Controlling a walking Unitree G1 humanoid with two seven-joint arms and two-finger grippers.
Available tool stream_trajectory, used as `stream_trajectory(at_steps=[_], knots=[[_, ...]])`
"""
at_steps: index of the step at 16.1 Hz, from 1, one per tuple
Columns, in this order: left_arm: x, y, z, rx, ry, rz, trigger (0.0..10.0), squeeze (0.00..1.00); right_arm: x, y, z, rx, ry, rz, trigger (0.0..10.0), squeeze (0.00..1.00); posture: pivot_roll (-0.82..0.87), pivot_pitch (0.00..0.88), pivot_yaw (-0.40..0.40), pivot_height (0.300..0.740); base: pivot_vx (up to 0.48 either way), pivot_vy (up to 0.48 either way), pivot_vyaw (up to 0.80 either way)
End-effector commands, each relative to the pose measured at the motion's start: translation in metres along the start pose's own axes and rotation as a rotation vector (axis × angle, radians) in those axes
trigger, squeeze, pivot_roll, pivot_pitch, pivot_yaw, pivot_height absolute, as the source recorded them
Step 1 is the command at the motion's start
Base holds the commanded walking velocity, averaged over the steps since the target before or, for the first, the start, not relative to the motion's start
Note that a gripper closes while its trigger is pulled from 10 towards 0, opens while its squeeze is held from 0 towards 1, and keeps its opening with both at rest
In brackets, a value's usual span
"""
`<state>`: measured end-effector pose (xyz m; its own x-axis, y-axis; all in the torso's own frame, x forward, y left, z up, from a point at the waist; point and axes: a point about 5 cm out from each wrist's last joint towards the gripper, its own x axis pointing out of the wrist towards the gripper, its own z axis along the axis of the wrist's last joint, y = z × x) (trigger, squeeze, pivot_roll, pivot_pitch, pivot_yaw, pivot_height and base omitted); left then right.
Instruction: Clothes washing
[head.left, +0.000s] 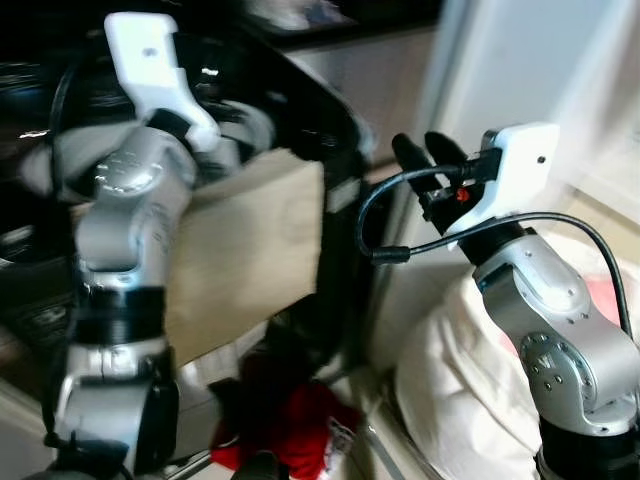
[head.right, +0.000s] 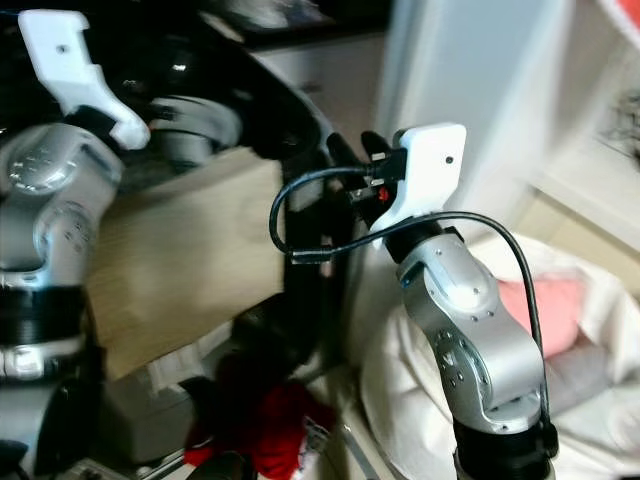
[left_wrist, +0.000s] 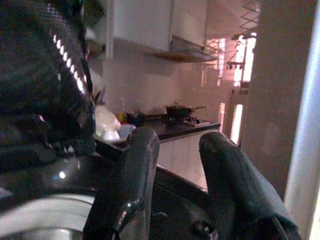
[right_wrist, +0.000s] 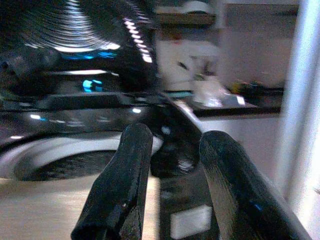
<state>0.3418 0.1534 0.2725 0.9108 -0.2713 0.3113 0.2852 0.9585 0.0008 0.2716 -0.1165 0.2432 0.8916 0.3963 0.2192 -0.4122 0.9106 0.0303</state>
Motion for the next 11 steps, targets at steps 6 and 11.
stream_trajectory(at_steps=[6,11], knots=[[-0.030,-0.024,-0.024,0.065,0.160,0.018,10.0,0.00,0.001,0.008,-0.021,0.044,0.070,0.003,10.0,0.00,-0.08,0.000,0.019,0.740,0.000,-0.136,0.80],[-0.037,-0.027,-0.029,0.075,0.198,0.039,10.0,0.00,0.001,0.008,-0.028,0.063,0.077,0.005,10.0,0.00,-0.07,0.000,0.015,0.740,0.000,-0.480,0.80]])
